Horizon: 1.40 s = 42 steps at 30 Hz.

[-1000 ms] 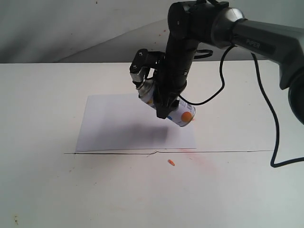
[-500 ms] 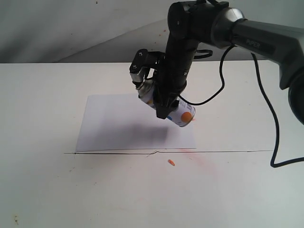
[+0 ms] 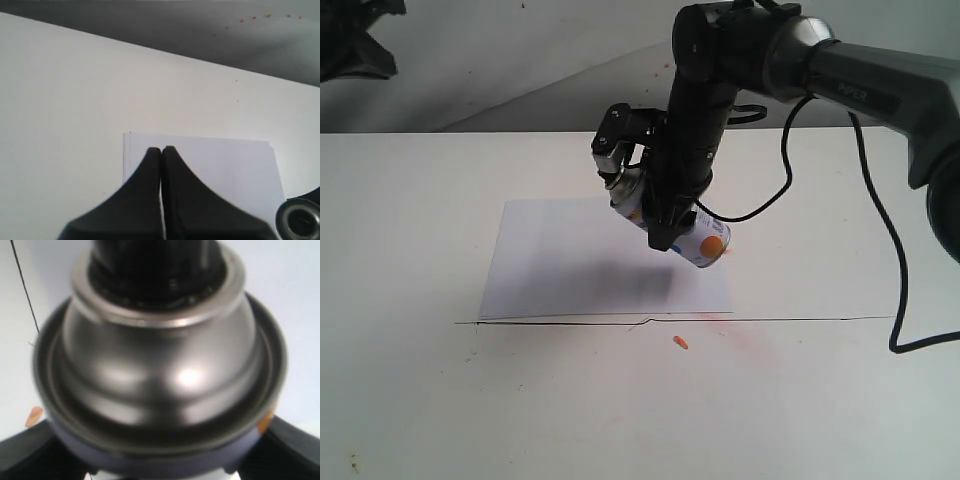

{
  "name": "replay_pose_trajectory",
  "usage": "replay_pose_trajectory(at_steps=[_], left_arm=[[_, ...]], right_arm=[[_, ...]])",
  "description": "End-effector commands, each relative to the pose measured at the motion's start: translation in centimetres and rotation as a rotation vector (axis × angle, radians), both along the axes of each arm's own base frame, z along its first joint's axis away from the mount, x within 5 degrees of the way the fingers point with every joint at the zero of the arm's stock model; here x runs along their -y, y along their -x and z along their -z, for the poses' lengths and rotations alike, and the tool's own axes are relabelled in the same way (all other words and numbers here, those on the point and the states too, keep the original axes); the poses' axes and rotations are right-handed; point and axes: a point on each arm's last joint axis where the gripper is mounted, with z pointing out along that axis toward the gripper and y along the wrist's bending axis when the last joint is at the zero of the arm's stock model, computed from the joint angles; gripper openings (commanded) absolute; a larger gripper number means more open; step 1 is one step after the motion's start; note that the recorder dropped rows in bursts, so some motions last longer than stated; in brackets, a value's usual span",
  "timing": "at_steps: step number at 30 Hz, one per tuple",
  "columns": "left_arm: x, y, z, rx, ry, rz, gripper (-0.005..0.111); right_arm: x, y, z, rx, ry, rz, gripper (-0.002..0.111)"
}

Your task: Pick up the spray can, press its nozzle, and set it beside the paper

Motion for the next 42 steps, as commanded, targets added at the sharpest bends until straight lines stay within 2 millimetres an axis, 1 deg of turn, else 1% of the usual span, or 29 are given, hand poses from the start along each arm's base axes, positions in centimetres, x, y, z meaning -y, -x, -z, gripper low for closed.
replay_pose_trajectory(at_steps=[1,3,5,7,9,12,20,23,26,30,31,34,38,40,42], left_arm=[[1.0,-2.2,2.6,-0.077,0.044,0.025,0.0],[1.6,-2.4,4.1,-0.146,0.084,0.058,0.0],[2.1,-2.6,5.2,-0.186,0.1,0.131,0.0],[2.9,-2.8,6.1,-0.188,0.125,0.243,0.0],[3.7,-3.2,6.6,-0.197,0.172,0.325,0.0],[4.4,-4.3,6.6,-0.232,0.23,0.38,0.0],[5.7,-6.8,6.6,-0.344,0.303,0.499,0.0],[6.2,-8.8,7.3,-0.346,0.351,0.503,0.0],[6.4,-9.3,7.8,-0.354,0.374,0.493,0.0],[6.9,-9.3,8.2,-0.363,0.377,0.501,0.0],[7.2,-9.2,8.2,-0.365,0.374,0.507,0.0],[9.2,-8.4,8.4,-0.377,0.336,0.555,0.0],[11.4,-7.3,8.9,-0.397,0.258,0.613,0.0],[12.0,-7.1,8.9,-0.399,0.256,0.627,0.0],[12.2,-6.9,9.0,-0.402,0.242,0.631,0.0]], right_arm=[[0.1,0.0,-1.2,0.032,-0.008,0.003,0.0],[0.2,-0.1,-1.2,0.035,-0.001,0.006,0.0],[0.2,-0.1,-1.2,0.034,-0.002,0.014,0.0],[0.2,-0.1,-1.2,0.034,-0.002,0.014,0.0],[0.2,-0.1,-1.2,0.033,-0.003,0.022,0.0],[0.2,-0.1,-1.2,0.035,0.0,0.02,0.0],[0.5,-0.3,-1.2,0.058,0.04,0.002,0.0],[0.4,-0.2,-1.1,0.06,0.044,-0.024,0.0],[0.0,0.0,-1.1,0.069,0.054,-0.085,0.0],[-0.7,0.3,-0.5,0.072,0.081,-0.132,0.0],[-0.7,0.3,-0.1,0.069,0.097,-0.137,0.0],[-0.7,0.1,1.6,0.05,0.138,-0.139,0.0],[0.0,-0.5,1.6,0.086,0.189,-0.103,0.0],[0.0,-0.5,1.6,0.092,0.186,-0.102,0.0],[0.0,-0.6,1.6,0.092,0.186,-0.099,0.0]])
